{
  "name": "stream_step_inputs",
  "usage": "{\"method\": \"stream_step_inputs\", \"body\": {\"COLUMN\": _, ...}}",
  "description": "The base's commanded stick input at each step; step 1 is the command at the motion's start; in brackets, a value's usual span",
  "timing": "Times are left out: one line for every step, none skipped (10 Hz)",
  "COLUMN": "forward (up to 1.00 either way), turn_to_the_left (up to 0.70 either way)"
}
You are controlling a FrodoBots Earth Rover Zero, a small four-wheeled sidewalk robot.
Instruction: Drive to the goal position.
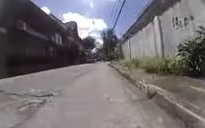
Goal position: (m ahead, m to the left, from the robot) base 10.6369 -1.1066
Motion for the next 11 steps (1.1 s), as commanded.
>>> {"method": "stream_step_inputs", "body": {"forward": 1.00, "turn_to_the_left": 0.00}}
{"method": "stream_step_inputs", "body": {"forward": 1.00, "turn_to_the_left": 0.00}}
{"method": "stream_step_inputs", "body": {"forward": 1.00, "turn_to_the_left": 0.04}}
{"method": "stream_step_inputs", "body": {"forward": 1.00, "turn_to_the_left": 0.01}}
{"method": "stream_step_inputs", "body": {"forward": 1.00, "turn_to_the_left": 0.11}}
{"method": "stream_step_inputs", "body": {"forward": 1.00, "turn_to_the_left": 0.08}}
{"method": "stream_step_inputs", "body": {"forward": 1.00, "turn_to_the_left": 0.01}}
{"method": "stream_step_inputs", "body": {"forward": 1.00, "turn_to_the_left": 0.00}}
{"method": "stream_step_inputs", "body": {"forward": 1.00, "turn_to_the_left": 0.00}}
{"method": "stream_step_inputs", "body": {"forward": 1.00, "turn_to_the_left": 0.00}}
{"method": "stream_step_inputs", "body": {"forward": 1.00, "turn_to_the_left": 0.00}}
